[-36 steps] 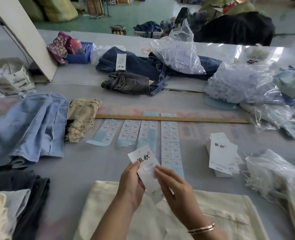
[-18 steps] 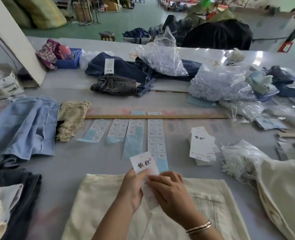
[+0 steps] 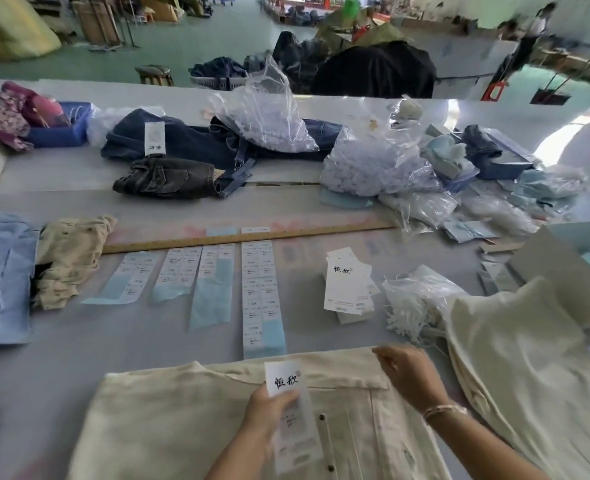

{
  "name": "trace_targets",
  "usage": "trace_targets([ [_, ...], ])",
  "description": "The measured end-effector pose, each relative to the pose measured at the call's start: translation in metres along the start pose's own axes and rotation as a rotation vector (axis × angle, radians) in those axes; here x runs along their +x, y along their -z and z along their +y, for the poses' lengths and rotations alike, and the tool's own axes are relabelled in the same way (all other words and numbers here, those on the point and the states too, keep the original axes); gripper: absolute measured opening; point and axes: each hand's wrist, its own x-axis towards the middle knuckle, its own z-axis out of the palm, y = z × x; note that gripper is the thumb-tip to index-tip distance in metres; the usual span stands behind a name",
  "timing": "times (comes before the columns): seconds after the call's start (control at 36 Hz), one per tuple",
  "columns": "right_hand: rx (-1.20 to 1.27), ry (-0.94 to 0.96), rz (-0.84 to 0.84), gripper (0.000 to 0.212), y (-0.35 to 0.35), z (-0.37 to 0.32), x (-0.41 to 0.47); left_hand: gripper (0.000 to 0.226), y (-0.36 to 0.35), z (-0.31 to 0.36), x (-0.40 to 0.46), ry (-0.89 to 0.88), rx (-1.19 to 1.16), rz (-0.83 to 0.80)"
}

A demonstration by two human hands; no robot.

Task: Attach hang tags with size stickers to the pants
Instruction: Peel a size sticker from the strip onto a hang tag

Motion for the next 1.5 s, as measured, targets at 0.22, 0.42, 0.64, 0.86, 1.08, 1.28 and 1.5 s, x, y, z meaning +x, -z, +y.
trace_targets([
  [0.22,-0.228,-0.212,-0.153,0.026,0.008,0.04,0.07,0.009,-0.005,-0.007,0.008,-0.069,0.301,-0.003],
  [0.42,-0.404,-0.132,-0.236,0.02,0.001,0.031,0.098,0.006,-0.001,-0.006,0.017,-0.055,0.37,0.013],
  [0.64,-0.533,0.053,-0.215,0.02,0.001,0.027,0.106,0.011,-0.003,-0.004,0.02,-0.053,0.368,0.004],
  [0.86,0.401,-0.338,0.218,0.011,0.006,0.032,0.117,0.01,-0.002,-0.008,0.021,-0.037,0.25,-0.037],
  [1.08,0.888,-0.413,0.449,0.011,0.031,0.036,0.102,0.012,-0.005,-0.005,0.004,0.001,0.024,-0.099],
  [1.28,1.112,-0.257,0.439,0.021,0.055,0.019,0.086,0.017,-0.033,0.01,-0.009,0.06,-0.066,-0.362],
  [1.5,0.653,0.121,0.086,0.02,0.052,-0.015,0.053,0.04,-0.055,0.031,-0.014,0.205,-0.43,-0.598],
])
